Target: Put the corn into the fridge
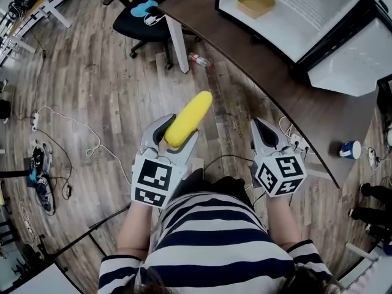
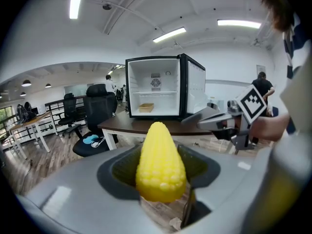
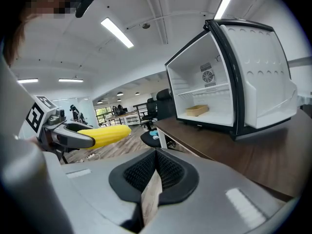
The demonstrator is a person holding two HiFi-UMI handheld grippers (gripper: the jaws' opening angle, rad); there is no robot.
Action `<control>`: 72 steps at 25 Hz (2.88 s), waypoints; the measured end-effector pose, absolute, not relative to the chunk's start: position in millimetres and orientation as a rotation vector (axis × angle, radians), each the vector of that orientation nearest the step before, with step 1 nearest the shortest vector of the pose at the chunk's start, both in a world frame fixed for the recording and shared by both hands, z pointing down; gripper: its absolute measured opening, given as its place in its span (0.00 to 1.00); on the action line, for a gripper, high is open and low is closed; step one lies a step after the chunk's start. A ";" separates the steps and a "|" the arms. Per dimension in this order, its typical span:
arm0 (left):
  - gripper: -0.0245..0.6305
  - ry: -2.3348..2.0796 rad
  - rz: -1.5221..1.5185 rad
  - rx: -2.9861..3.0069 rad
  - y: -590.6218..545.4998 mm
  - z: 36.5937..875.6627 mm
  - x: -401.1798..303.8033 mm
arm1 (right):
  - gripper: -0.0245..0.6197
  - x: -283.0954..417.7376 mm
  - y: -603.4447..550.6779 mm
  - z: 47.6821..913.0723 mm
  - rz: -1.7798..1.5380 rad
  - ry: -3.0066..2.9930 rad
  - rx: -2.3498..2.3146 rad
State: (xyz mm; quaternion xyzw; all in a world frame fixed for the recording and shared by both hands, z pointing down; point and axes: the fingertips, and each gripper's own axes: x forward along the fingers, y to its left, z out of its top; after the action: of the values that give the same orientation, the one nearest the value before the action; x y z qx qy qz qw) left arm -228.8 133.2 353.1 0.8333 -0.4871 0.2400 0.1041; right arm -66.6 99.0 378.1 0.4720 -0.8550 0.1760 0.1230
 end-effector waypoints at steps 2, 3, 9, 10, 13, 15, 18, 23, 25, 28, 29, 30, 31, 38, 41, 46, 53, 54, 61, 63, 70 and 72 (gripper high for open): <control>0.04 -1.416 0.708 2.475 122.8 353.5 -235.9 | 0.03 -76.5 90.4 379.3 0.515 -2.487 1.386; 0.04 -1.406 0.709 2.485 117.8 353.6 -239.2 | 0.03 -81.4 87.0 379.6 0.515 -2.483 1.390; 0.04 -1.351 0.711 2.540 83.8 351.5 -247.8 | 0.03 -101.2 70.5 379.5 0.517 -2.467 1.399; 0.04 -1.344 0.708 2.544 78.1 351.3 -246.8 | 0.03 -101.8 67.4 380.4 0.520 -2.461 1.397; 0.04 -1.332 0.695 2.553 59.5 349.7 -242.1 | 0.03 -99.0 53.9 381.9 0.523 -2.448 1.403; 0.04 -1.334 0.690 2.561 42.8 346.5 -237.5 | 0.03 -94.8 38.6 379.9 0.520 -2.452 1.413; 0.04 -1.341 0.687 2.582 15.6 337.1 -229.8 | 0.03 -90.7 12.6 373.1 0.510 -2.482 1.414; 0.04 -1.339 0.637 2.609 -25.6 317.6 -208.9 | 0.03 -77.0 -27.0 358.3 0.477 -2.524 1.404; 0.04 -1.321 0.629 2.624 -46.0 309.9 -197.9 | 0.03 -71.0 -43.6 354.9 0.484 -2.539 1.408; 0.04 -1.310 0.615 2.649 -78.4 301.2 -175.4 | 0.03 -56.7 -69.9 354.4 0.484 -2.546 1.399; 0.04 -1.304 0.611 2.659 -88.4 299.3 -166.7 | 0.03 -50.5 -78.2 354.7 0.483 -2.548 1.401; 0.04 -1.296 0.608 2.669 -97.7 297.7 -158.4 | 0.03 -44.4 -85.5 355.1 0.486 -2.551 1.405; 0.04 -1.285 0.606 2.679 -106.2 296.4 -151.1 | 0.03 -39.0 -91.6 355.6 0.490 -2.552 1.414; 0.04 -1.256 0.551 2.732 -149.3 278.2 -115.0 | 0.03 -8.0 -117.7 354.6 0.493 -2.546 1.470; 0.04 -1.253 0.513 2.770 -169.7 267.1 -100.2 | 0.03 4.2 -133.6 352.1 0.471 -2.542 1.495; 0.04 -1.228 0.419 2.846 -190.1 239.0 -81.9 | 0.03 11.1 -147.7 341.8 0.448 -2.537 1.540; 0.04 -1.115 0.303 2.959 -215.9 205.5 -55.1 | 0.03 19.7 -160.0 336.0 0.439 -2.514 1.639; 0.04 -1.104 0.295 2.971 -221.1 201.4 -52.0 | 0.03 21.2 -162.5 334.6 0.438 -2.508 1.656; 0.04 -0.964 0.256 3.064 -252.2 174.6 -25.5 | 0.03 29.3 -182.9 319.0 0.454 -2.452 1.809; 0.04 -0.918 0.252 3.093 -260.4 172.7 -16.5 | 0.03 31.5 -187.4 320.2 0.466 -2.428 1.857; 0.04 -0.775 0.233 3.161 -286.1 169.1 15.8 | 0.03 36.2 -194.0 329.1 0.525 -2.332 1.984; 0.04 -0.743 0.225 3.172 -293.7 169.5 26.0 | 0.03 39.6 -195.4 333.0 0.540 -2.303 2.015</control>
State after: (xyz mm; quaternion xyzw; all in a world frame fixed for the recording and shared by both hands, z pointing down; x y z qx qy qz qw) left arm 26.0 -293.7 169.5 0.9695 -0.2270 0.0687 -0.0619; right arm 39.6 -195.4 333.0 0.6485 -0.7409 0.1737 0.0172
